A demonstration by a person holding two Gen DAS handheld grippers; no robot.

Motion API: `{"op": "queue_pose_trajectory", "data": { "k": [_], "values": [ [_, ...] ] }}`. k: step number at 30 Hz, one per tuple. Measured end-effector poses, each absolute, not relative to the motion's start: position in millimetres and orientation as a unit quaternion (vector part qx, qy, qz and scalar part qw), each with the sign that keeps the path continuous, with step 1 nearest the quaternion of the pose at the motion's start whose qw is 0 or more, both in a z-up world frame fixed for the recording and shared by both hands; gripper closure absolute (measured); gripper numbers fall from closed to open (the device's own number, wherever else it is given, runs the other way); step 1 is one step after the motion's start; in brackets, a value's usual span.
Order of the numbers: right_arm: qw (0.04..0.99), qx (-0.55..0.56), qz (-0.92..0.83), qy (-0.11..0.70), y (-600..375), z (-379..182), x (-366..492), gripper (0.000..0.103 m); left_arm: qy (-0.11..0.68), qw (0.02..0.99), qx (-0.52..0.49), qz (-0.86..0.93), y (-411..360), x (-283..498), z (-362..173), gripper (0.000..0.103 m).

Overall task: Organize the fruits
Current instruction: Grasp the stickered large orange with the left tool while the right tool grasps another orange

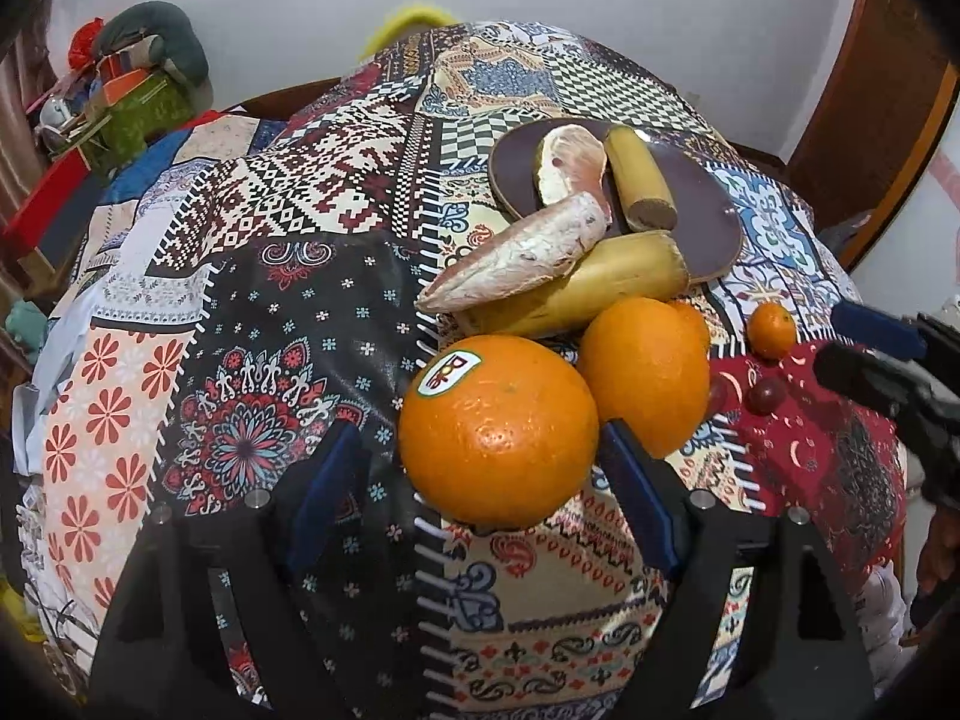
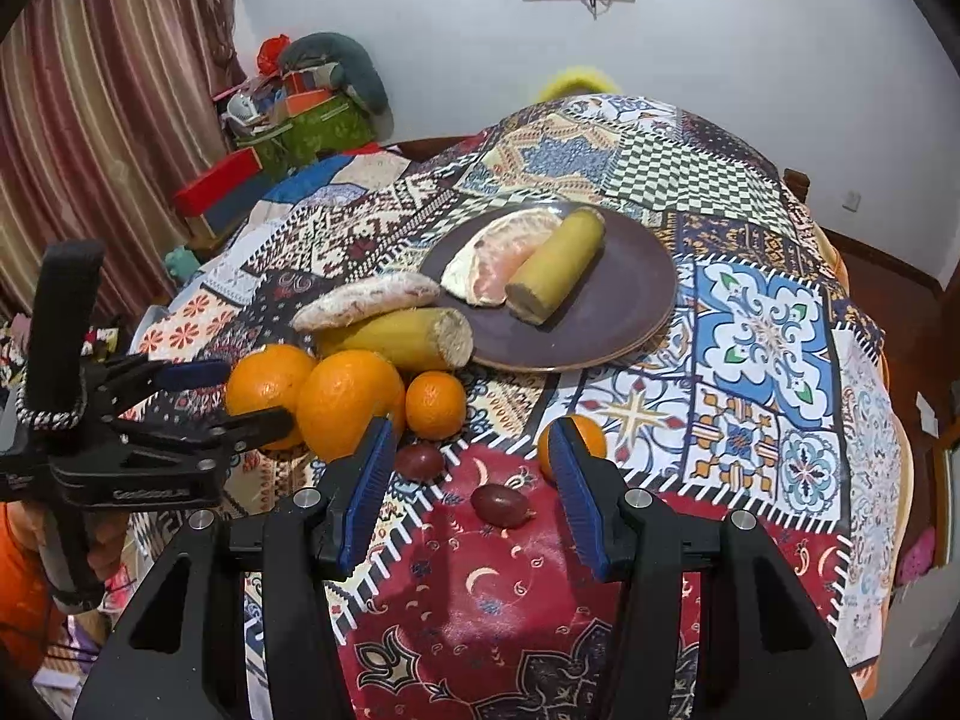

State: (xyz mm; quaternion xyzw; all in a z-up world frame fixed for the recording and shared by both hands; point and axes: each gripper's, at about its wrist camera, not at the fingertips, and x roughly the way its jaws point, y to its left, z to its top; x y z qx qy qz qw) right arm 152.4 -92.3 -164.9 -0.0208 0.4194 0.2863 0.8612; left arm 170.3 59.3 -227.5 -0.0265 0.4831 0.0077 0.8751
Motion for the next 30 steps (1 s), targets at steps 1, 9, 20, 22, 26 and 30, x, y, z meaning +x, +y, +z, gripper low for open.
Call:
{"op": "queue_pose_trajectory", "data": {
  "k": [1, 9, 20, 22, 26, 30],
  "values": [
    [0.86, -0.022, 0.288, 0.421, -90.7, -165.9, 151.9, 0.053, 0.481, 0.876, -0.028, 0.007, 59.6, 170.6, -227.5, 0.021],
    [0.852, -0.015, 0.303, 0.427, -80.1, -168.2, 149.7, 0.053, 0.479, 0.876, -0.055, -0.023, 64.5, 167.6, -228.3, 0.036],
    [0.834, -0.017, 0.325, 0.445, -48.1, -179.6, 146.8, 0.053, 0.467, 0.883, -0.042, 0.006, 84.9, 143.4, -219.3, 0.036],
    [0.831, -0.018, 0.329, 0.449, -40.6, -183.1, 148.0, 0.053, 0.463, 0.885, -0.037, 0.018, 92.6, 137.1, -217.6, 0.036],
    [0.825, -0.013, 0.329, 0.459, -27.1, -190.7, 151.9, 0.053, 0.465, 0.884, -0.05, 0.013, 105.5, 128.4, -220.6, 0.036],
    [0.827, -0.017, 0.318, 0.464, -14.5, -195.7, 154.3, 0.043, 0.461, 0.886, -0.042, 0.01, 103.7, 126.3, -223.5, 0.036]
  ]
}}
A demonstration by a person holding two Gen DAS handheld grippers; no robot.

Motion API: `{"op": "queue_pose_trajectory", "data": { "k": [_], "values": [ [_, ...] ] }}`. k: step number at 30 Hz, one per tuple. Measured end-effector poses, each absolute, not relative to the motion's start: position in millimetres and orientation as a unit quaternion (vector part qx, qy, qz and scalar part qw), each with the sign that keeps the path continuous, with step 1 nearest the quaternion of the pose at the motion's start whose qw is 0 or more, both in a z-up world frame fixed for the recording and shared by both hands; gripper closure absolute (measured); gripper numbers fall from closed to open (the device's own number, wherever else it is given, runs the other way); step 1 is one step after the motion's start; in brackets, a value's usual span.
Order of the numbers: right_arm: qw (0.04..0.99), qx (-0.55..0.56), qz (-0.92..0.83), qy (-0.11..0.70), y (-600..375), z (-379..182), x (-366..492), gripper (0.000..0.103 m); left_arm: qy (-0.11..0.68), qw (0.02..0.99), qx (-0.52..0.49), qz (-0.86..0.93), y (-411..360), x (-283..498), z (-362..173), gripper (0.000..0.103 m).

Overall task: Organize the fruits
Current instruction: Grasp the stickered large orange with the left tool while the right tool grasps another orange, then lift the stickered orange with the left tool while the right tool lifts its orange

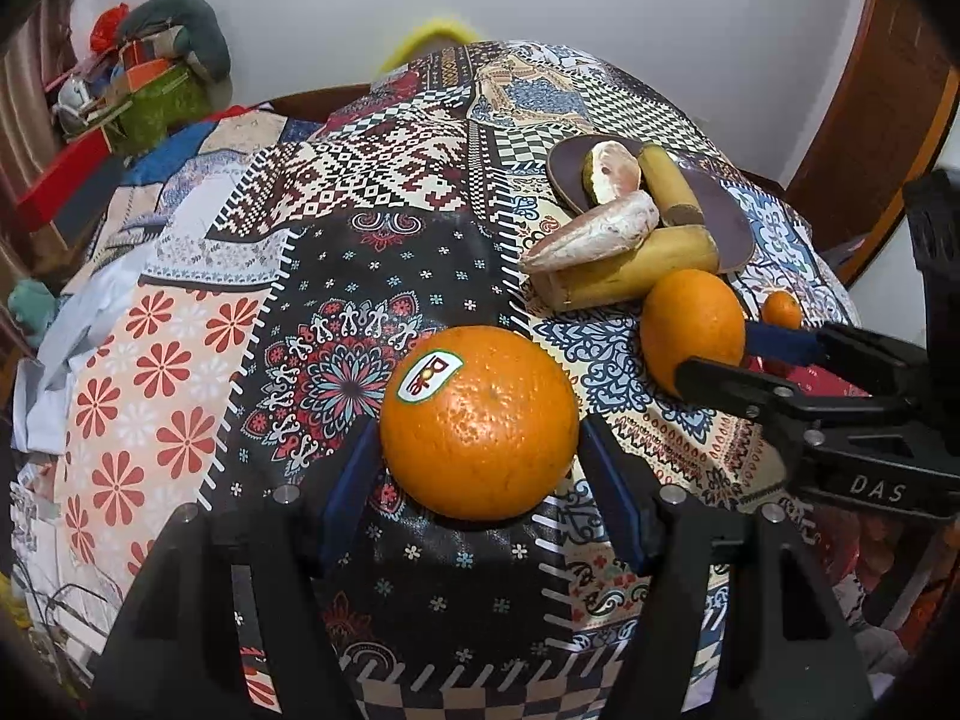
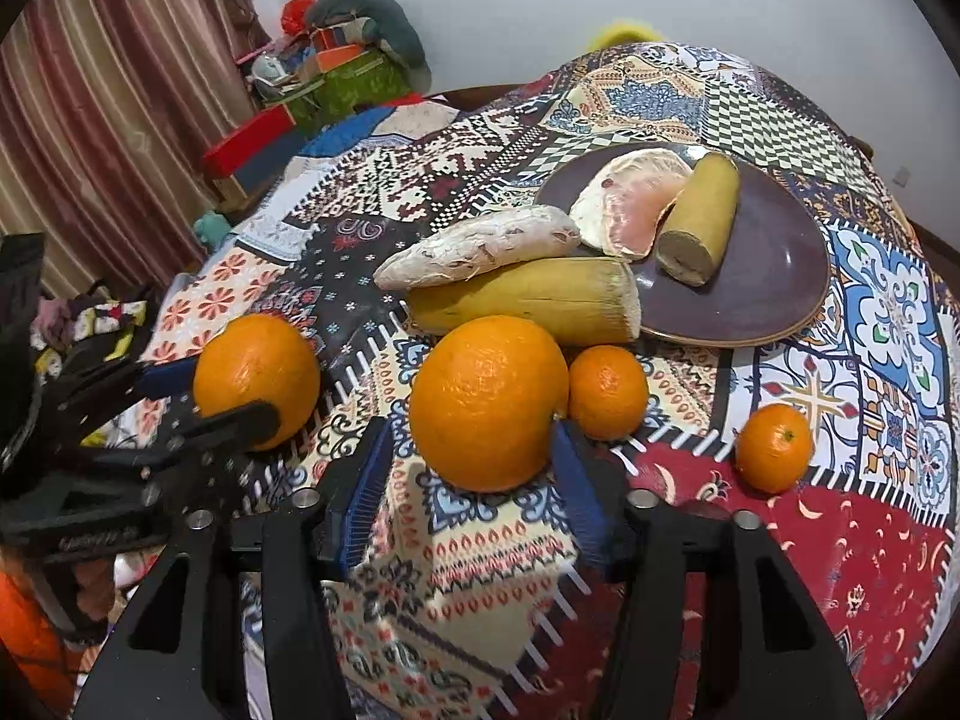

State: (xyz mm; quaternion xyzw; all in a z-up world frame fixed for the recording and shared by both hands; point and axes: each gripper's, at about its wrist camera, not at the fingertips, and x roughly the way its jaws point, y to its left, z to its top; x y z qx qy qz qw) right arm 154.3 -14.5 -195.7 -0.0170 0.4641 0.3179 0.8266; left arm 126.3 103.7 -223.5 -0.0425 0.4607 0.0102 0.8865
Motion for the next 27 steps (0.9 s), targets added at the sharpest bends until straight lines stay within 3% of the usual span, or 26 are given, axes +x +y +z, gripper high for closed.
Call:
{"op": "queue_pose_trajectory", "data": {
  "k": [8, 11, 13, 27],
  "values": [
    [0.844, -0.024, 0.293, 0.448, -2.6, -201.8, 158.8, 0.039, 0.457, 0.888, -0.052, 0.003, 107.1, 126.9, -226.1, 0.035],
    [0.846, -0.031, 0.293, 0.445, -0.3, -201.6, 161.7, 0.043, 0.457, 0.888, -0.059, -0.001, 109.6, 125.9, -227.3, 0.035],
    [0.85, -0.045, 0.286, 0.439, 1.9, -201.7, 162.9, 0.053, 0.459, 0.886, -0.064, -0.003, 109.3, 127.1, -229.3, 0.034],
    [0.844, 0.003, 0.319, 0.432, -12.2, -188.7, 154.0, 0.055, 0.478, 0.877, -0.054, 0.016, 103.0, 138.0, -239.5, 0.034]
  ]
}}
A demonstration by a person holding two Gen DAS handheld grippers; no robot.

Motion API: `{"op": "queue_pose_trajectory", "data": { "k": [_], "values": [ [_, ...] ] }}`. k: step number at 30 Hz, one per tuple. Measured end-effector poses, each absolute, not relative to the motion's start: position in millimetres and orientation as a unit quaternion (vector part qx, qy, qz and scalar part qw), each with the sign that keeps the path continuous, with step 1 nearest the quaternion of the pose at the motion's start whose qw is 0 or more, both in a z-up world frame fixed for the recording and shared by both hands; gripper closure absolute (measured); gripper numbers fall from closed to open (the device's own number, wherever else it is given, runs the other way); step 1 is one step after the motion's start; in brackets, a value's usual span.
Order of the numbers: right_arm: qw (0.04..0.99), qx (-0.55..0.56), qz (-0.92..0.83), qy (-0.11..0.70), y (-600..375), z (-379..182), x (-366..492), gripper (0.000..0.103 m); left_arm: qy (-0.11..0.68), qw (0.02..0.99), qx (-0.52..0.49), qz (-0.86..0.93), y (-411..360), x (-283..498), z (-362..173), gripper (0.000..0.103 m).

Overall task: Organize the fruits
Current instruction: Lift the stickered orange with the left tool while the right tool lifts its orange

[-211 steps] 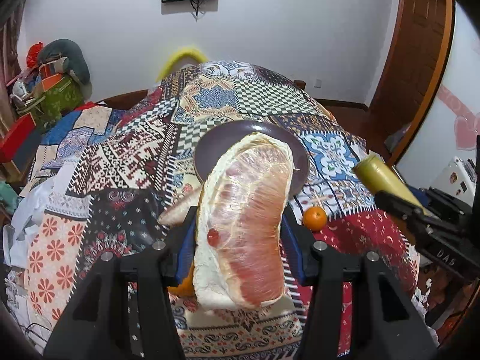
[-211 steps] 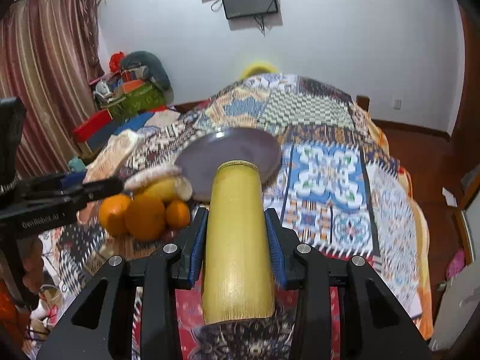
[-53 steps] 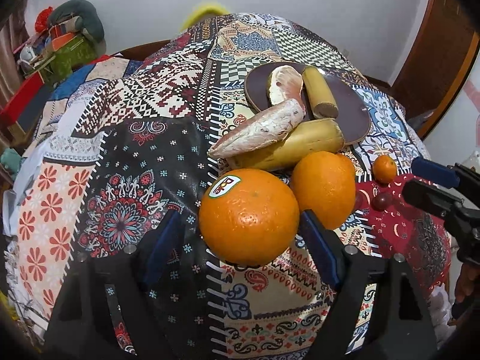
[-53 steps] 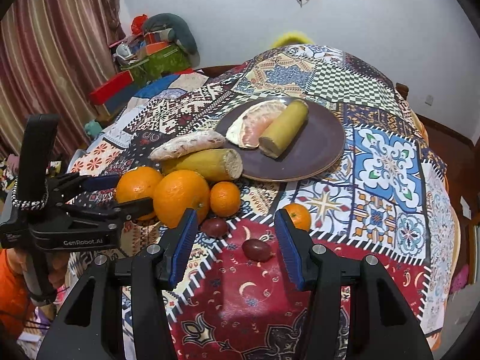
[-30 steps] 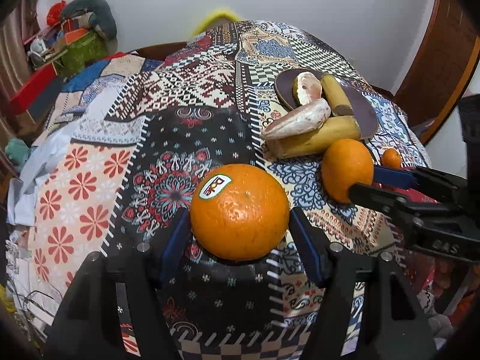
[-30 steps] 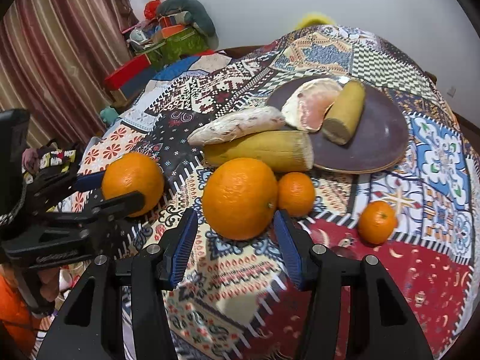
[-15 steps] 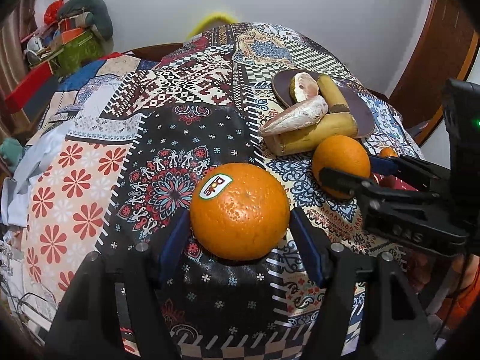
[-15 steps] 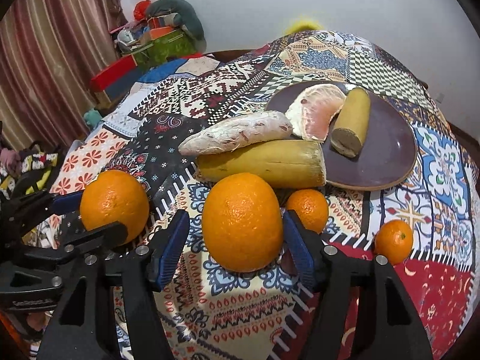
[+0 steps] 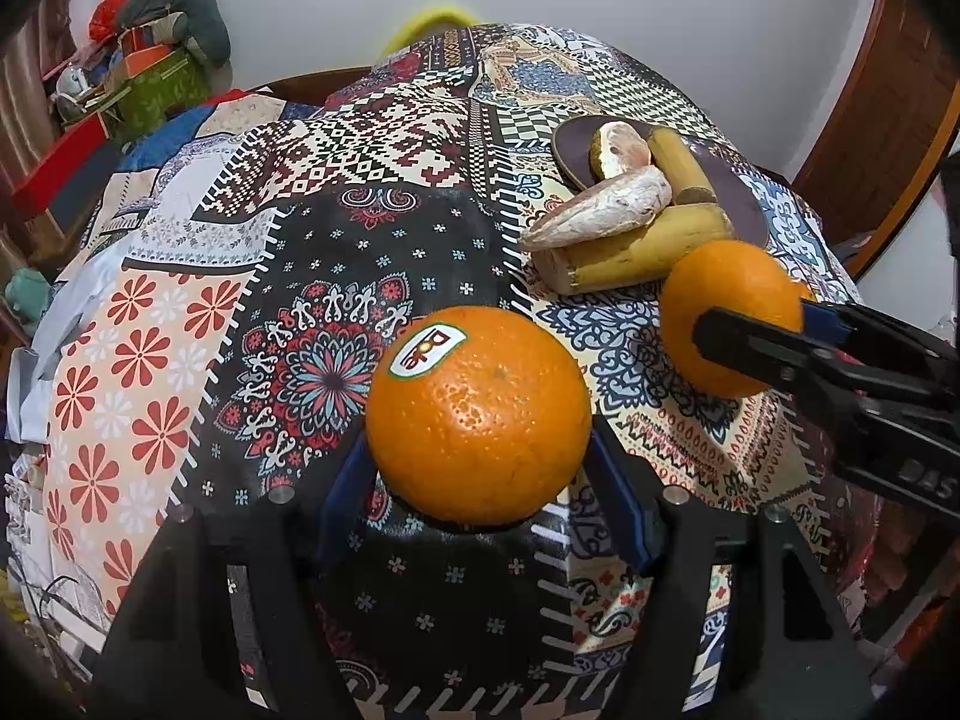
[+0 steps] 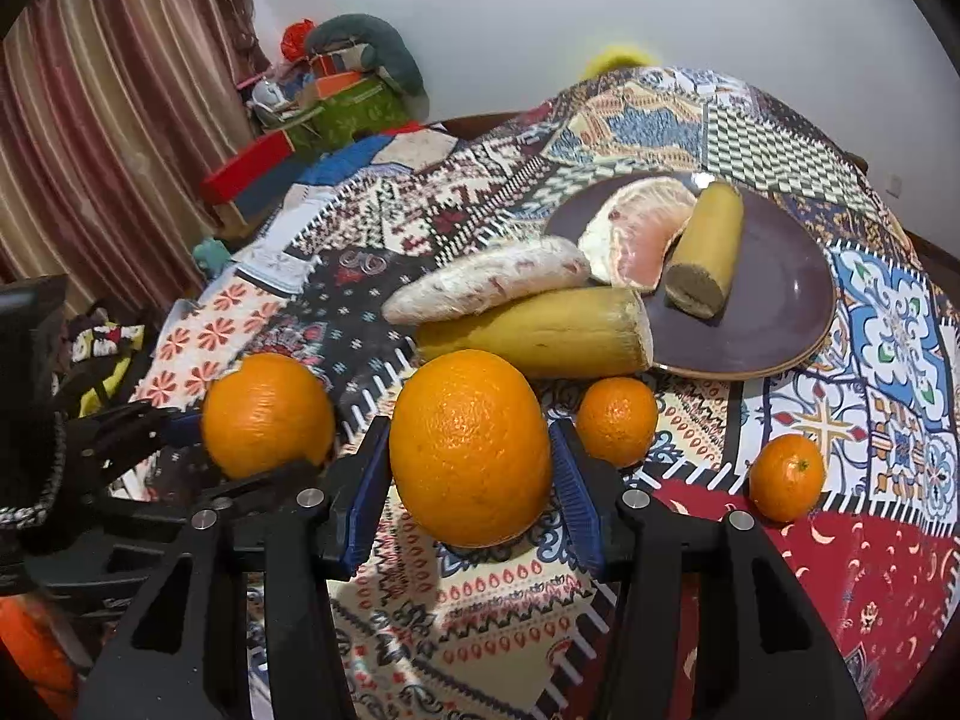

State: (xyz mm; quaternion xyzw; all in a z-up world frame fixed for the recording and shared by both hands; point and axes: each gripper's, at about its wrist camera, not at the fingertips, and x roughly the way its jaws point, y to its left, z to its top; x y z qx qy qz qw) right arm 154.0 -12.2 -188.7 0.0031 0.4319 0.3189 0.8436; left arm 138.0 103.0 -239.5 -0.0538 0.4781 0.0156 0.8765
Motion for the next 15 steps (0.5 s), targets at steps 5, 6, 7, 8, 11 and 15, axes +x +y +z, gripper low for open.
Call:
{"op": "queue_pose_trajectory", "data": {
  "k": [5, 6, 7, 8, 11, 15],
  "values": [
    [0.848, 0.013, 0.328, 0.417, -15.8, -173.4, 150.4, 0.055, 0.477, 0.877, -0.052, 0.022, 101.9, 144.6, -239.0, 0.034],
    [0.849, 0.015, 0.33, 0.413, -17.5, -169.1, 149.8, 0.055, 0.476, 0.877, -0.054, 0.022, 102.1, 145.7, -238.9, 0.034],
    [0.85, 0.016, 0.33, 0.41, -18.9, -167.3, 151.0, 0.055, 0.476, 0.877, -0.056, 0.023, 102.9, 146.9, -239.0, 0.034],
    [0.852, 0.016, 0.329, 0.406, -20.7, -164.0, 150.4, 0.055, 0.476, 0.877, -0.058, 0.024, 103.6, 147.8, -239.0, 0.034],
    [0.861, 0.015, 0.323, 0.394, -27.5, -156.0, 149.7, 0.055, 0.475, 0.877, -0.067, 0.026, 105.7, 151.7, -239.4, 0.034],
    [0.869, 0.012, 0.306, 0.388, -39.6, -152.7, 152.9, 0.055, 0.475, 0.877, -0.07, 0.031, 105.8, 157.9, -240.0, 0.034]
  ]
}}
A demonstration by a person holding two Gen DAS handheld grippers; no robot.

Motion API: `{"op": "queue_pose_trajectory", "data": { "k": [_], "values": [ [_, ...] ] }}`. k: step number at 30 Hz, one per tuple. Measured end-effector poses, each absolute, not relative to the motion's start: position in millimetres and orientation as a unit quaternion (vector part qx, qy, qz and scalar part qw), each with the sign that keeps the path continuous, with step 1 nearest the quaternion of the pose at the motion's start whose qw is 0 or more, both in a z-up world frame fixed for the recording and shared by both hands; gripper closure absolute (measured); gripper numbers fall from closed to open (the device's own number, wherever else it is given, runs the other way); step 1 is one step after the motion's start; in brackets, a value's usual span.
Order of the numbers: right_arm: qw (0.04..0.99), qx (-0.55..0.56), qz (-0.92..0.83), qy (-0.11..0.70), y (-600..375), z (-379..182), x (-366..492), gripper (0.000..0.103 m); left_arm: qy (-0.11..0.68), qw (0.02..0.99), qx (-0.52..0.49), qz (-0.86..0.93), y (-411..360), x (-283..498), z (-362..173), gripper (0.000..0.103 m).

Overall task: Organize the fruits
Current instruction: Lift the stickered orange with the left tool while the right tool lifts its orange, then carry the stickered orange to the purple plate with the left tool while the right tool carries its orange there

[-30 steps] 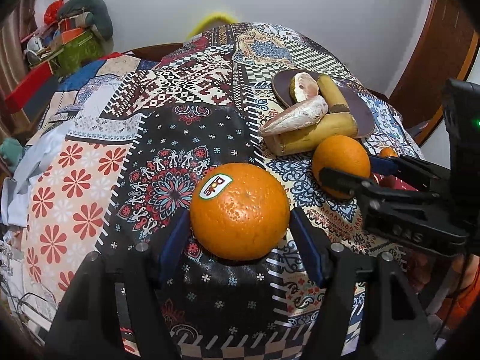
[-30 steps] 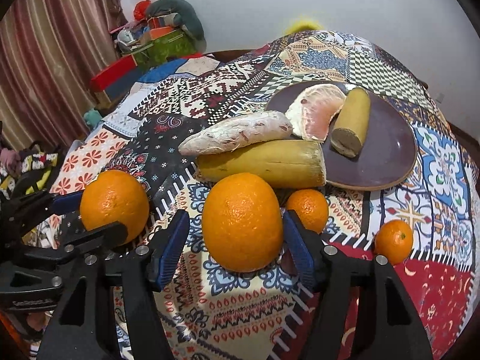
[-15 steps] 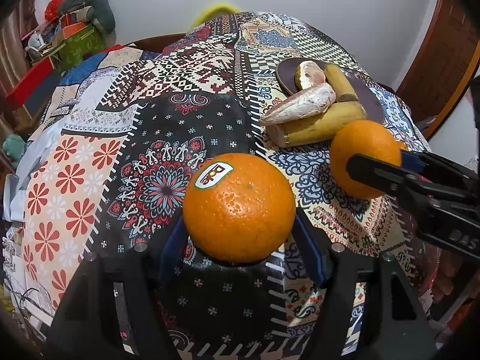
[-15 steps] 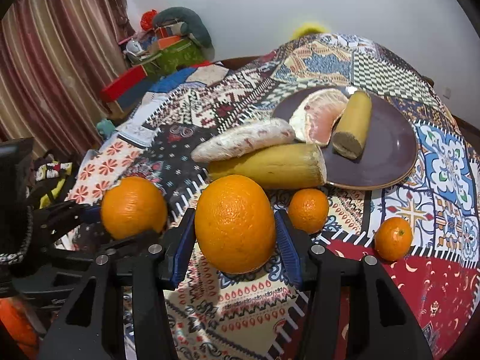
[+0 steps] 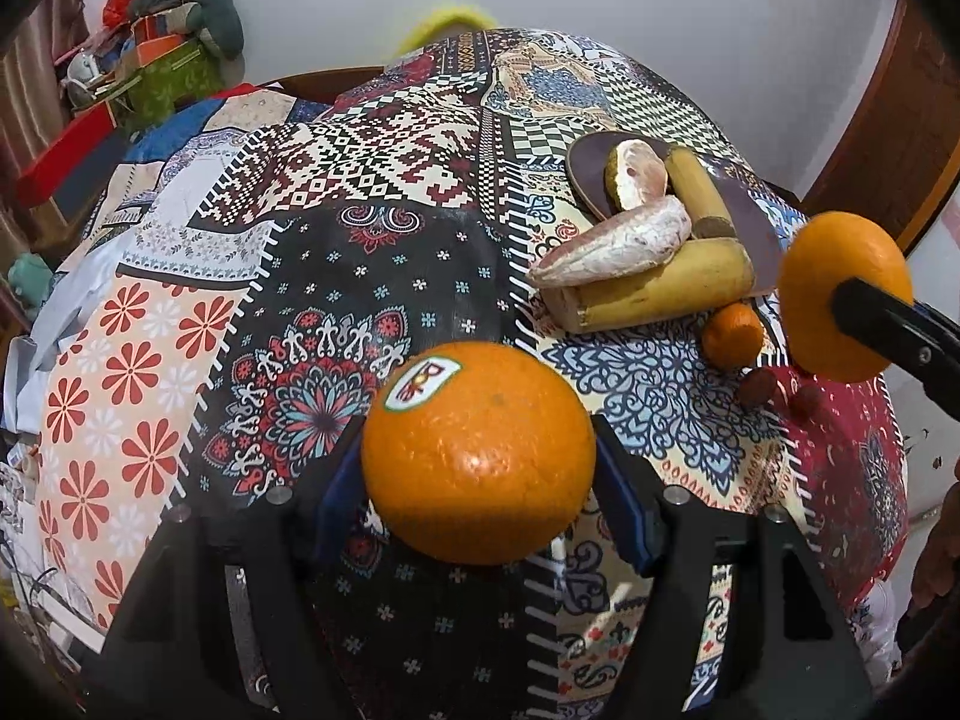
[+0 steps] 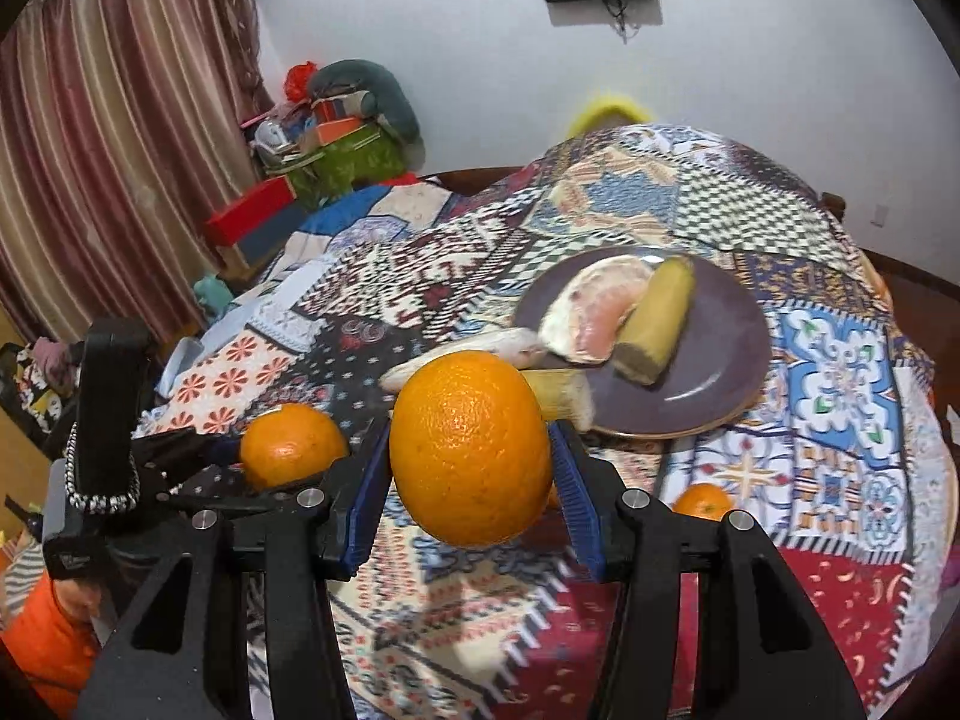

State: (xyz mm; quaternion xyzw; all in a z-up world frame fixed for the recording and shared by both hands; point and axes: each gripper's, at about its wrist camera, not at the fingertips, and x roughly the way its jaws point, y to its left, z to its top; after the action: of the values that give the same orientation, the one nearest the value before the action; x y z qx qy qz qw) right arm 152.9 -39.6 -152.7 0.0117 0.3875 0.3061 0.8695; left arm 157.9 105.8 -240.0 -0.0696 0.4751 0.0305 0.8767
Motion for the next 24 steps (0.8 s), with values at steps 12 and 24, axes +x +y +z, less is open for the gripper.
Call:
{"op": "queue_pose_trajectory", "data": {
  "k": [12, 24],
  "values": [
    [0.878, 0.027, 0.264, 0.398, -82.2, -159.0, 166.7, 0.055, 0.478, 0.875, -0.064, 0.041, 102.6, 163.4, -238.9, 0.034],
    [0.885, 0.031, 0.251, 0.391, -103.5, -156.8, 174.9, 0.055, 0.455, 0.888, -0.054, 0.032, 89.1, 166.5, -209.1, 0.034]
  ]
}}
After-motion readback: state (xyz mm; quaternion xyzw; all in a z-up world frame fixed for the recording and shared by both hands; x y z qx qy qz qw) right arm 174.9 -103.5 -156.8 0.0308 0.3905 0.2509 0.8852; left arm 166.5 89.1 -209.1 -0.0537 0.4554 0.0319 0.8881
